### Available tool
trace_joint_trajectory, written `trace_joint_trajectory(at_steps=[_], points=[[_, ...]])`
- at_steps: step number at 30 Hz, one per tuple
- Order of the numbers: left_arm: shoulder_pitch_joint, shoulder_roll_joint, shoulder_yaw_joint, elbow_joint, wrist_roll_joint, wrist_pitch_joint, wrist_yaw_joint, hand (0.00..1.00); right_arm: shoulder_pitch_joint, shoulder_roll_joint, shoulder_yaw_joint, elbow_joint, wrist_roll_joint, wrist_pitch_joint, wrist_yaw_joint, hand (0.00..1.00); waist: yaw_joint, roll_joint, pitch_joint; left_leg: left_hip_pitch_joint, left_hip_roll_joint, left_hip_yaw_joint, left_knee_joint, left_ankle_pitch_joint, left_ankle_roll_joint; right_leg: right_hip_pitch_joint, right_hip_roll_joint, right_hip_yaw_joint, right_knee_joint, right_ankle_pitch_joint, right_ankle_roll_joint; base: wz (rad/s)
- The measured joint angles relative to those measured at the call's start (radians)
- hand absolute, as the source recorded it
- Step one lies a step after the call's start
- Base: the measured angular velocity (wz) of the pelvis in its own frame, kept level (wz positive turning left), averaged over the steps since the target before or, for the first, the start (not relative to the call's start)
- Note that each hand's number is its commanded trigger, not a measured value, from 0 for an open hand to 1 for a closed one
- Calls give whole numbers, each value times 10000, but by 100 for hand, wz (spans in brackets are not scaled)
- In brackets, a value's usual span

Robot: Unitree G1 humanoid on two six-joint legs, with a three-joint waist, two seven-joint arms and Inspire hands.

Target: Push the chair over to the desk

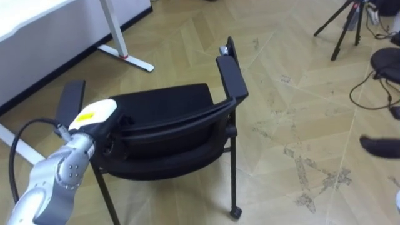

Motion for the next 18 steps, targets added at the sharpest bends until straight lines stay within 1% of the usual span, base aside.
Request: trace_joint_trajectory(at_steps=[3, 6, 8, 12, 16, 17, 18], points=[[69, 2, -62, -36, 43, 0, 93, 100, -1, -1, 352, -700, -138, -15, -9, 0, 80, 2, 3, 46, 3, 86, 0, 0, 0, 3, 11, 90, 24, 1, -2, -10], [93, 0, -87, -51, 198, -95, 231, 100, -5, -5, 845, -1122, -926, -32, 4, 0, 197, -40, 46, 128, 17, 99, -12, 0, 0, -11, 25, 120, 94, 0, -3, -7], [20, -1, -90, -68, 189, -136, 278, 100, -6, -9, 1022, -1248, -1336, -32, 70, 0, 231, -53, 61, 114, 19, 97, -24, 0, 0, -25, 25, 116, 94, 0, -3, 0], [-86, 1, -162, -102, 187, -151, 282, 100, -6, -92, 1194, -1470, -1601, -33, 417, 0, 281, -56, 71, 77, 21, 97, -112, 0, 0, -40, 28, 78, 70, 0, -2, 2], [-73, 9, -180, -168, 196, -198, 283, 100, -18, -205, 1385, -1598, -2365, -27, 903, 0, 339, -65, 73, 69, 21, 95, -148, 0, 0, -42, 31, 67, 23, 0, -2, 0], [-68, 14, -184, -164, 193, -236, 288, 100, -33, -295, 1466, -1598, -2639, -28, 1055, 0, 354, -66, 73, 66, 21, 93, -144, 0, 0, -32, 32, 57, 2, 0, -3, 0], [-67, 42, -181, -127, 171, -343, 292, 100, -34, -487, 1650, -1599, -2918, -29, 1220, 0, 373, -67, 73, 78, 21, 91, -140, 0, -1, -17, 32, 57, -21, 3, -7, 0]])
